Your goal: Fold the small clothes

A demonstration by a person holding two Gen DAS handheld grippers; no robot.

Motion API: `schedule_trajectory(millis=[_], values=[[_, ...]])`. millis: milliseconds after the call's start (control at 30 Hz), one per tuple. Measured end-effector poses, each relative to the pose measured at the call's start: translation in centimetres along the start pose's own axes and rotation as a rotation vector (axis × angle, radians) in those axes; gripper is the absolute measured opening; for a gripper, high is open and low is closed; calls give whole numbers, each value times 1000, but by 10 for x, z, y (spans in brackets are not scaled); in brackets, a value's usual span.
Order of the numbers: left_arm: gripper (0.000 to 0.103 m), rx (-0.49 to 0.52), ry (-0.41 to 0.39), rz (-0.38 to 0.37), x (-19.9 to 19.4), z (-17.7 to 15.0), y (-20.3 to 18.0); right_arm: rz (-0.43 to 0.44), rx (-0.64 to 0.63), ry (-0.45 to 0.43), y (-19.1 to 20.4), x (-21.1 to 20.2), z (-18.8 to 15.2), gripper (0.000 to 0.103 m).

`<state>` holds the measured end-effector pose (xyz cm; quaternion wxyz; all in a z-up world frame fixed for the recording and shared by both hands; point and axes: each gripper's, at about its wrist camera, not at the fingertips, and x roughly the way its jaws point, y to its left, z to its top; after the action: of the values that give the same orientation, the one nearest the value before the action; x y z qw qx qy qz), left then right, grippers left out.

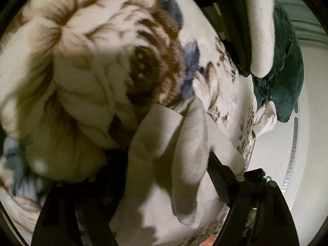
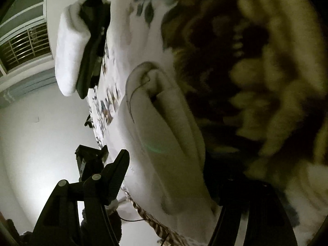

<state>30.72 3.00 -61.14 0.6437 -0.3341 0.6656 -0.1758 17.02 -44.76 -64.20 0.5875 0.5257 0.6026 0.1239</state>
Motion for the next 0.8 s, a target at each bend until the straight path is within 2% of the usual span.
schedule_trajectory(millis=[33, 67, 100, 333, 533, 667, 767, 800], values=[[64, 31, -9, 1, 1, -3, -7, -7, -12, -1, 3, 1, 0, 62], [27, 57, -5, 10, 2, -6, -14, -19, -23, 2, 7, 4, -1, 38], [21, 70, -2, 34, 3, -7, -17, -35, -35, 8, 10, 6, -2, 23], [15, 69, -55, 27, -23, -11, -32, -58, -69, -54, 41, -9, -15, 19], [14, 84, -100, 6, -65, -3, -62, -59, -140, -74, 103, -28, -18, 18], [14, 118, -160, -13, -105, 25, -101, -44, -200, -96, 163, -41, -2, 18], [14, 155, -210, -30, -132, 59, -135, -35, -258, -113, 214, -46, 26, 18], [14, 172, -236, -36, -143, 79, -152, -31, -270, -123, 230, -47, 37, 18]])
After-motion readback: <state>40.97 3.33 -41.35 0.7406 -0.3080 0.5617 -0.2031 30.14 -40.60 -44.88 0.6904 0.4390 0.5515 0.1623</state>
